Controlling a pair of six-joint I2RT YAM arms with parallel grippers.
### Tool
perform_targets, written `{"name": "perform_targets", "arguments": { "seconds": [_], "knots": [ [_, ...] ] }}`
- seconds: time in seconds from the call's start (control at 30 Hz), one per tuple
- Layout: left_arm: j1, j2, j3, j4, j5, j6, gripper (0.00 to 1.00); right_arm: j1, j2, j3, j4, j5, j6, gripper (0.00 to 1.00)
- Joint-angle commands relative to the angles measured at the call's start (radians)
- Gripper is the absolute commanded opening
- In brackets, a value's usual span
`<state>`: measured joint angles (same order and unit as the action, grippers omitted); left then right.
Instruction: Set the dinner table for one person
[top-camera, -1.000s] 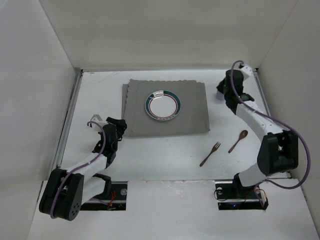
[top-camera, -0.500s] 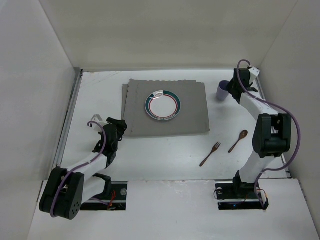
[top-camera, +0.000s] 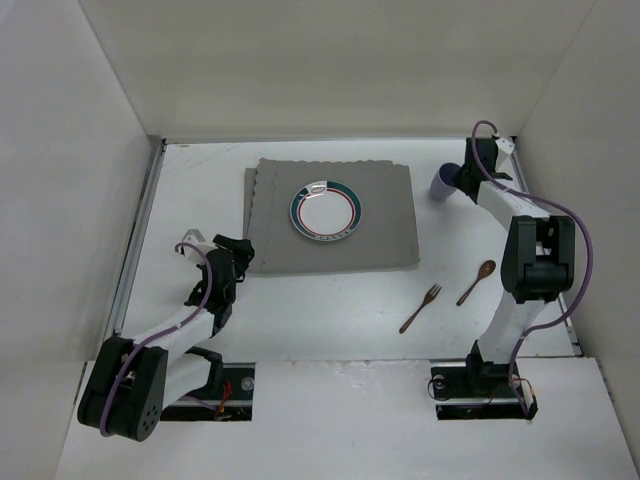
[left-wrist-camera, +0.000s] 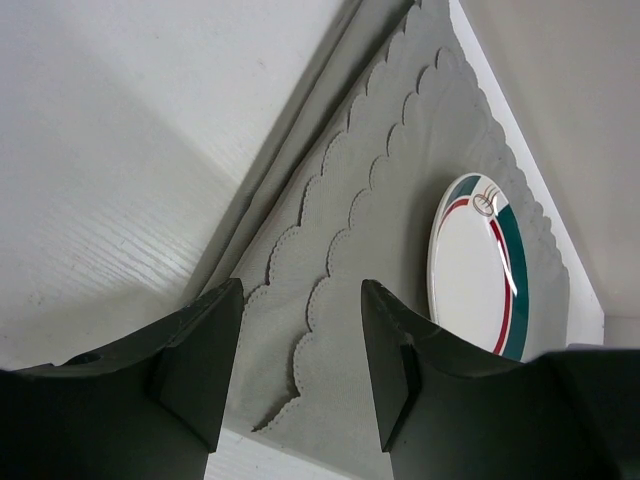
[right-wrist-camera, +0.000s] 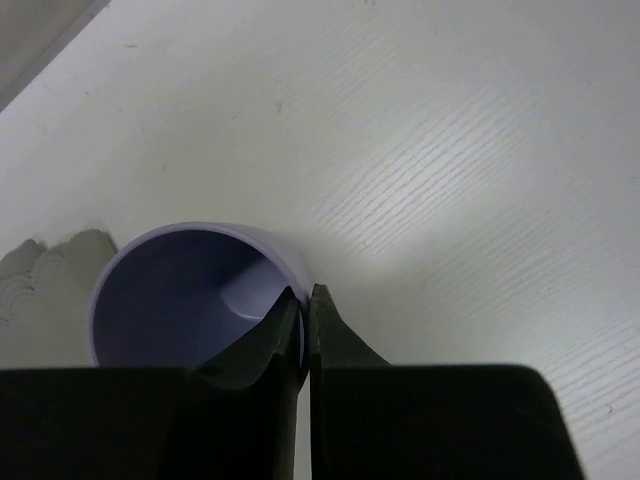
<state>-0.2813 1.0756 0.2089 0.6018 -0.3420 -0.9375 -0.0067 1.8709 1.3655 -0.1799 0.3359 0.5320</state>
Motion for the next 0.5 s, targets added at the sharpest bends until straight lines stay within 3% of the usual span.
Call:
{"name": "perform_targets", "arguments": {
  "seconds": [0.0,0.23,0.47],
  "knots": [
    [-0.011,-0.011,-0.008,0.039,-0.020,0.005,0.48,-0.009,-0.087,-0.002,0.029,0.026,0.008,0.06],
    [-0.012,-0.002,-0.005,0.039,-0.029,0.005,0.48,0.096,-0.168,0.069,-0.010,0.049,-0.067,0.06],
    [-0.012,-0.003,-0.006,0.036,-0.028,0.005,0.48,0.225,-0.056,0.188,-0.058,-0.003,-0.092,0.07]
  ]
}}
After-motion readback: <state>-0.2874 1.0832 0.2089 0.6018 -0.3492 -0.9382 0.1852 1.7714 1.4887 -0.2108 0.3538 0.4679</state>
